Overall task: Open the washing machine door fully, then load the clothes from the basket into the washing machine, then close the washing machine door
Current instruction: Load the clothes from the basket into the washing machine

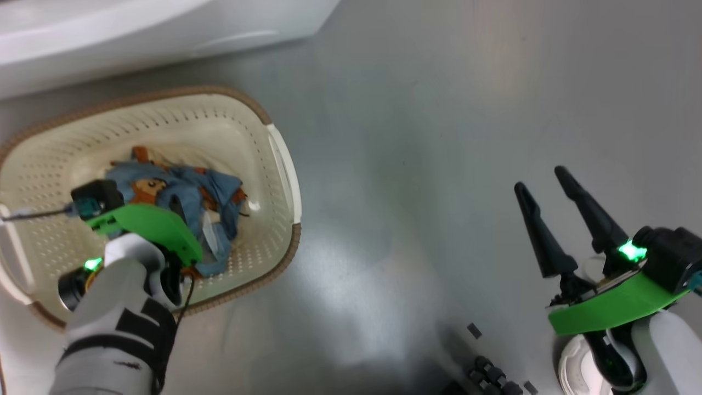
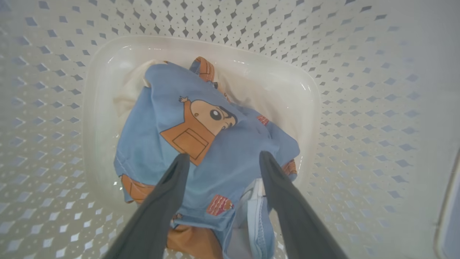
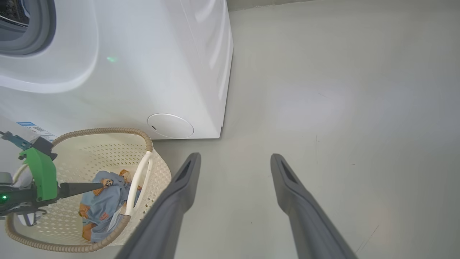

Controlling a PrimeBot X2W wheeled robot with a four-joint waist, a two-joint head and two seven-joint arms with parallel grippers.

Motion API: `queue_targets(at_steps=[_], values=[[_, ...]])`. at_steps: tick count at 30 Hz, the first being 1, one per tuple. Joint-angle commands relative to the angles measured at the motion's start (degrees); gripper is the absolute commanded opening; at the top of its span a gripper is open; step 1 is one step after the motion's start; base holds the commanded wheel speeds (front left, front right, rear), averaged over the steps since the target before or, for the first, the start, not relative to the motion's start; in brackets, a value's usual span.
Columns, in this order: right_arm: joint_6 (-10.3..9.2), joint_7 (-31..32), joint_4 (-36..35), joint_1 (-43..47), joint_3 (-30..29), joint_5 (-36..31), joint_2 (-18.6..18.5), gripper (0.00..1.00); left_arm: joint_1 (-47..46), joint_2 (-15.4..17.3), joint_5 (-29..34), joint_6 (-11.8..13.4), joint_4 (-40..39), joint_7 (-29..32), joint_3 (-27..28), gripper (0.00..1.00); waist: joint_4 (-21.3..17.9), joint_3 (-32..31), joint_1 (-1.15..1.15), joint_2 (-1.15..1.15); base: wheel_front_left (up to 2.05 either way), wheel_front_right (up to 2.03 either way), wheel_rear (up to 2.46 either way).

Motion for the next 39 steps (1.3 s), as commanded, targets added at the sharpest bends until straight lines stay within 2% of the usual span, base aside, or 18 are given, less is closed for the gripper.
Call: queue_targets(at_steps=[1, 8, 28, 30, 32, 34, 39], values=[[0.09, -0.7, -1.5, 0.9, 0.5, 0.7, -1.1, 1.00, 0.7, 1.6, -0.5, 0.4, 0.2, 0.1, 0.9, 1.00, -1.1, 3.6, 0.00, 0.00, 0.00, 0.00, 0.00], [0.09, -0.7, -3.2, 1.1, -0.7, 1.1, -0.8, 1.00, -3.5, 3.1, 0.3, 2.7, 2.1, 1.9, 0.0, 1.00, -1.8, 7.8, 0.00, 0.00, 0.00, 0.00, 0.00], [0.09, -0.7, -6.8, 5.2, -3.7, 1.3, -1.6, 1.00, -9.0, 2.1, 2.2, 3.3, 3.3, 2.9, -3.7, 1.00, -1.5, 10.8, 0.00, 0.00, 0.00, 0.00, 0.00], [0.09, -0.7, -7.1, 5.9, -4.8, 1.3, -1.9, 1.00, -9.1, 1.8, 2.5, 3.6, 3.3, 3.2, -4.3, 0.54, -1.3, 10.9, 0.00, 0.00, 0.00, 0.00, 0.00], [0.09, -0.7, -7.8, 6.5, -5.7, 1.2, -2.1, 1.00, -9.2, 1.6, 3.0, 3.8, 3.4, 3.4, -5.1, 0.40, -1.1, 11.1, 0.00, 0.00, 0.00, 0.00, 0.00], [0.09, -0.7, -8.3, 7.0, -6.4, 1.1, -2.3, 1.00, -9.5, 1.3, 3.3, 4.0, 3.4, 3.6, -5.7, 0.00, -0.7, 11.3, 0.00, 0.00, 0.00, 0.00, 0.00], [0.09, -0.7, -8.7, 6.1, -6.2, 1.0, -2.5, 1.00, -9.8, 0.6, 2.2, 3.8, 3.5, 1.8, -5.6, 0.00, -0.2, 11.4, 0.00, 0.00, 0.00, 0.00, 0.00]])
